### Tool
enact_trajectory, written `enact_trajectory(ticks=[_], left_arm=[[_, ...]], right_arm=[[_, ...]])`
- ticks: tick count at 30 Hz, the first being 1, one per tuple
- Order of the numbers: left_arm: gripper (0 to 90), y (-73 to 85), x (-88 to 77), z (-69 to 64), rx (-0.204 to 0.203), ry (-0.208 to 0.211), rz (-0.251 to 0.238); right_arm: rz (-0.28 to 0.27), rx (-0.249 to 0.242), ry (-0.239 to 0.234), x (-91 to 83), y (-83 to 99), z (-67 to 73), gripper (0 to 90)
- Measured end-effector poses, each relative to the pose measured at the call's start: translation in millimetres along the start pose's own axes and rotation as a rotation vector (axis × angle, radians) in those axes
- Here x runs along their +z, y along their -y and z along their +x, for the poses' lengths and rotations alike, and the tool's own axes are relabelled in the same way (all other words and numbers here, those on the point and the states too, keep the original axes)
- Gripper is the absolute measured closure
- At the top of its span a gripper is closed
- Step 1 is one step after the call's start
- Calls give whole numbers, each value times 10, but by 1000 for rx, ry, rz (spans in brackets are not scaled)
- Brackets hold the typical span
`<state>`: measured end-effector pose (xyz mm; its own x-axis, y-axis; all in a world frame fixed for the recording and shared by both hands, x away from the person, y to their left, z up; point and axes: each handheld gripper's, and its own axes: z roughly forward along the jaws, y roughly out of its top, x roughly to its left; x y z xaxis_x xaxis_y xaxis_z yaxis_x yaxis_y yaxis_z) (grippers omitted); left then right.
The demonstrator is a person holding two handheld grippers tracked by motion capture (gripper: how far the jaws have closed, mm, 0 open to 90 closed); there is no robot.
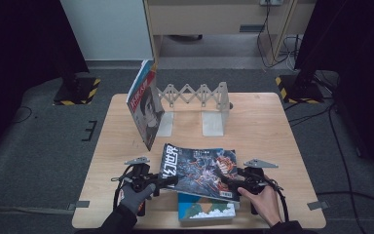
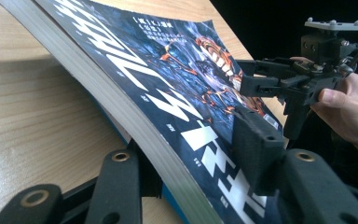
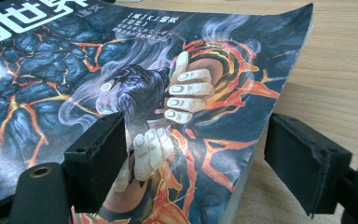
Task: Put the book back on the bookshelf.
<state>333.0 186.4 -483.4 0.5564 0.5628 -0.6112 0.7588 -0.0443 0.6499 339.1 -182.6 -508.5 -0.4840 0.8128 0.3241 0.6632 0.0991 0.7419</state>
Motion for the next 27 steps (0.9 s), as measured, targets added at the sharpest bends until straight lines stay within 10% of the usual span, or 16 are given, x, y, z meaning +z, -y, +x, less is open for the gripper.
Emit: enact_trajectory(ticks=[27], left_arm=[[766, -267, -55, -253, 33, -3, -15]], right_arm=[[-19, 25, -30, -63, -24, -85, 195]])
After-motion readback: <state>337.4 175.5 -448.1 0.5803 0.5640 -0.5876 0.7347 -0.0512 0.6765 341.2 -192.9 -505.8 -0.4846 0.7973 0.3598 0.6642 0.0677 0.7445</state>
